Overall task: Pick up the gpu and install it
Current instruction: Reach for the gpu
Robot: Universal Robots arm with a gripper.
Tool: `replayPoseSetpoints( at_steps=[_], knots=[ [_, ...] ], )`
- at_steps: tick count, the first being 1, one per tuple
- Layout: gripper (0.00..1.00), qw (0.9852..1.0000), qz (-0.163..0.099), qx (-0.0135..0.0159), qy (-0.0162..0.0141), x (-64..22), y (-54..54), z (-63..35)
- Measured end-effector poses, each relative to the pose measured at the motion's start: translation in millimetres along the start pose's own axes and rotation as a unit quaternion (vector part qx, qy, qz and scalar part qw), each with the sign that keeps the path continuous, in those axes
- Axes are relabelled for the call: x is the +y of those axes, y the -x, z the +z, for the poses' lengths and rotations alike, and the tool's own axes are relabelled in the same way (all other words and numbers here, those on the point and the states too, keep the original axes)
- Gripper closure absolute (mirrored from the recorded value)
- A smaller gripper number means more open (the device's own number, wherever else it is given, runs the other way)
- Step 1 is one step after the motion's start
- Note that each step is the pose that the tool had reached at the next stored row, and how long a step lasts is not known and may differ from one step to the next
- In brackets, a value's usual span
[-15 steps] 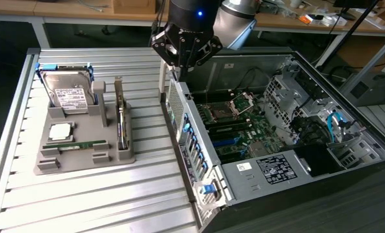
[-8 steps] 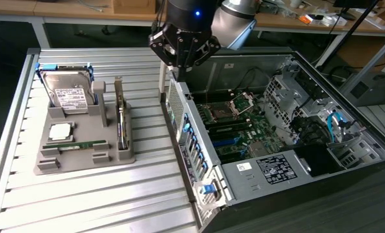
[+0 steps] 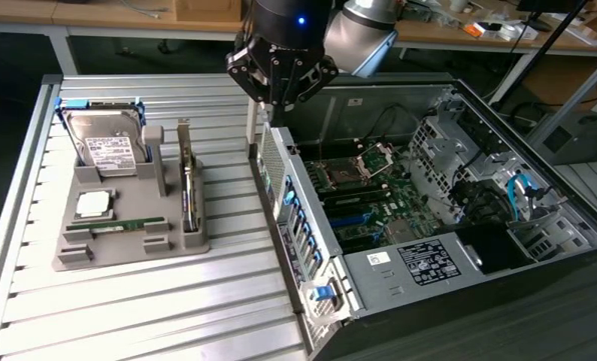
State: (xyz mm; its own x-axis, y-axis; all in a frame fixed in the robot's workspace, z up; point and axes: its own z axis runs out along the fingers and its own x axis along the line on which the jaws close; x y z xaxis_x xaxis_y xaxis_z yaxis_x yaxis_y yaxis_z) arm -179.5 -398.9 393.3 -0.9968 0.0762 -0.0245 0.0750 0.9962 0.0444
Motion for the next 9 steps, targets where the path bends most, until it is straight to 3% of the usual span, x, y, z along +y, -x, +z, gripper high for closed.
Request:
replayPoseSetpoints(
  at_steps=[9],
  knots=[
    [0.89,1.0,0.0,0.0,0.0,-0.4,-5.3,-0.2]
  ],
)
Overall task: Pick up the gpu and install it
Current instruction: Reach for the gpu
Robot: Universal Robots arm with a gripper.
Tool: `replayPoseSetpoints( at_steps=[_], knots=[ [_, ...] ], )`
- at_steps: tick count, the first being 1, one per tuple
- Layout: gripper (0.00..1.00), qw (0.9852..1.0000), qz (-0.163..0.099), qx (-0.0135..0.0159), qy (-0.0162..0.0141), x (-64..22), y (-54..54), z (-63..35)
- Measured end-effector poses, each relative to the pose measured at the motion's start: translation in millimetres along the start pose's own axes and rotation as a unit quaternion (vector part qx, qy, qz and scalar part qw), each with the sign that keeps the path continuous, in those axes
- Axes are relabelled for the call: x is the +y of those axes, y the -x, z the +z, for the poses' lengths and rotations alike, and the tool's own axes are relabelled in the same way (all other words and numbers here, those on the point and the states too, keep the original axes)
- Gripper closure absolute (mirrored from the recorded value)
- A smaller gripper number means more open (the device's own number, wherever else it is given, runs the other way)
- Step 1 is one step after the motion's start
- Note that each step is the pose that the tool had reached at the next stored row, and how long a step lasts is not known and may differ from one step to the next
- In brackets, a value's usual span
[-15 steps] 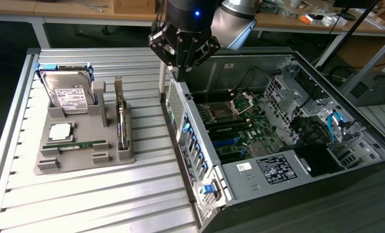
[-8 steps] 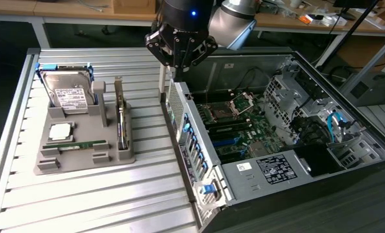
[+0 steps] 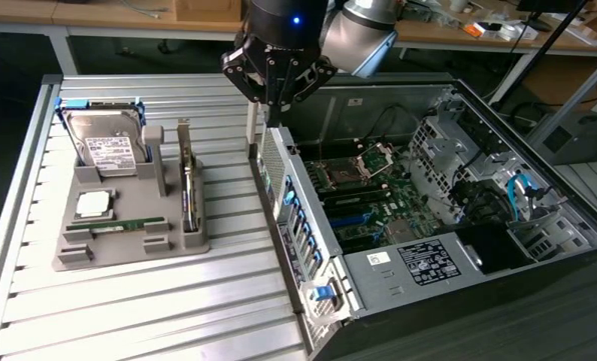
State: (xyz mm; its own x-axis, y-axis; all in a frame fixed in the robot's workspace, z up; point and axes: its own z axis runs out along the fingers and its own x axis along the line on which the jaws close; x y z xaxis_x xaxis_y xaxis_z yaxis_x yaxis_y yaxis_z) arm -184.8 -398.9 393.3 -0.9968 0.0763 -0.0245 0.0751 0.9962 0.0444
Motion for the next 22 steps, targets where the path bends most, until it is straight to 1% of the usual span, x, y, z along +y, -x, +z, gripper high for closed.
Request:
replayPoseSetpoints(
  at_steps=[22],
  knots=[
    [0.89,1.0,0.0,0.0,0.0,-1.1,-15.0,-0.4]
  ],
)
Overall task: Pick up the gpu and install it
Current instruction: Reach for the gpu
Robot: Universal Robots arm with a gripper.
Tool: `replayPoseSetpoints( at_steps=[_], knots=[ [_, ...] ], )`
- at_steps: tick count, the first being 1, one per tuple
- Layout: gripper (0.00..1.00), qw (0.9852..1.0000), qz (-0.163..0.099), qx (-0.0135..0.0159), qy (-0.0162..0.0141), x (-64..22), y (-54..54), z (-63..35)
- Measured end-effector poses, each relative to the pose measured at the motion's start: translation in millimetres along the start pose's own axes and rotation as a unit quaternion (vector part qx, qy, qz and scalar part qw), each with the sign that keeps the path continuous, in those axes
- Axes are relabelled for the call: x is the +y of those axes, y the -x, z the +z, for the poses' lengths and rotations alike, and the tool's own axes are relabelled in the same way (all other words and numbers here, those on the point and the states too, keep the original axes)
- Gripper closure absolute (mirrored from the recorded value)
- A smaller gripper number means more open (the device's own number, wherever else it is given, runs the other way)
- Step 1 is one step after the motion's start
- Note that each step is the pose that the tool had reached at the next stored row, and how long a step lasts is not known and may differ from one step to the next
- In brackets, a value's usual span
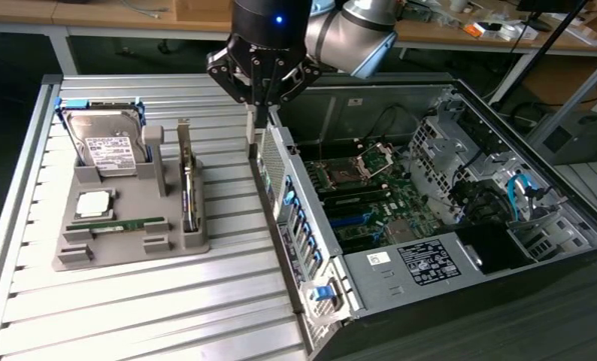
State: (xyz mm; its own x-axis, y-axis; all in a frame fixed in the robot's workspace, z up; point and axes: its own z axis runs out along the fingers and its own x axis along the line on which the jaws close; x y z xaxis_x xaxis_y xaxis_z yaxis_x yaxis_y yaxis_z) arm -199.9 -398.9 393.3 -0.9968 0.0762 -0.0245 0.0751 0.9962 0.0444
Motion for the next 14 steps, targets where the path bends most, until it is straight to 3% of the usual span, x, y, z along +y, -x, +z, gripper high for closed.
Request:
replayPoseSetpoints(
  at_steps=[14],
  knots=[
    [0.89,1.0,0.0,0.0,0.0,-0.8,-10.3,-0.3]
  ],
)
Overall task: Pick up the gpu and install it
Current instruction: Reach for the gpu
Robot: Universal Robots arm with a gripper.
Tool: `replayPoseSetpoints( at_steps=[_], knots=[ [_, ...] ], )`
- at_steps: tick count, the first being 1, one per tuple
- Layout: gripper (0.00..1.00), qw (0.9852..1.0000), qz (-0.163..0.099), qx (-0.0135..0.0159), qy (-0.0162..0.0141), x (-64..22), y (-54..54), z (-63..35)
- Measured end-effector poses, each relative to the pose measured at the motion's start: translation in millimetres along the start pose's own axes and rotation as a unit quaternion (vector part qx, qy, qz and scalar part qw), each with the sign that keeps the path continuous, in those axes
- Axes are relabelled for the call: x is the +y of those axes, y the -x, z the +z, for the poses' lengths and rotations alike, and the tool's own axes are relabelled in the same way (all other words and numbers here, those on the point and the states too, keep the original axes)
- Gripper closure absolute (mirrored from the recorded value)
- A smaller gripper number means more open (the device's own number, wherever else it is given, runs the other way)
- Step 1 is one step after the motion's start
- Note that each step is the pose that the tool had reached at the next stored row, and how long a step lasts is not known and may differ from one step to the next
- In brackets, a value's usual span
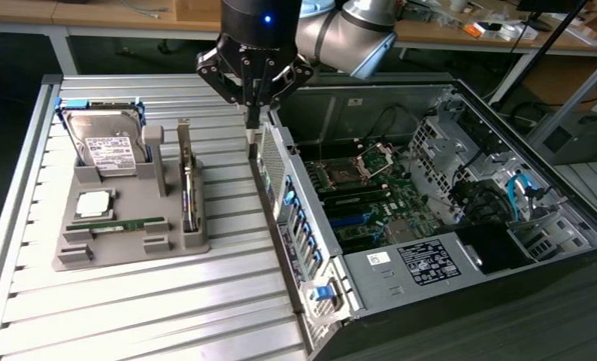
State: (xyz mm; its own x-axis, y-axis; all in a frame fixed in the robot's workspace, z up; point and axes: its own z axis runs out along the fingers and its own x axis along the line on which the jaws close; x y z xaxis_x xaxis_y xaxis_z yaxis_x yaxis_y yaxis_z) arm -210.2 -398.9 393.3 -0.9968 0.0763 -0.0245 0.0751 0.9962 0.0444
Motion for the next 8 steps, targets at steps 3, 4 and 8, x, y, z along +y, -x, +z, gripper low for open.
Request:
replayPoseSetpoints(
  at_steps=[3,4,8],
  knots=[
    [0.89,1.0,0.0,0.0,0.0,-0.2,-2.2,-0.1],
    [0.89,1.0,0.0,0.0,0.0,-0.2,-3.1,-0.1],
    [0.89,1.0,0.0,0.0,0.0,-0.5,-7.2,-0.2]
  ],
)
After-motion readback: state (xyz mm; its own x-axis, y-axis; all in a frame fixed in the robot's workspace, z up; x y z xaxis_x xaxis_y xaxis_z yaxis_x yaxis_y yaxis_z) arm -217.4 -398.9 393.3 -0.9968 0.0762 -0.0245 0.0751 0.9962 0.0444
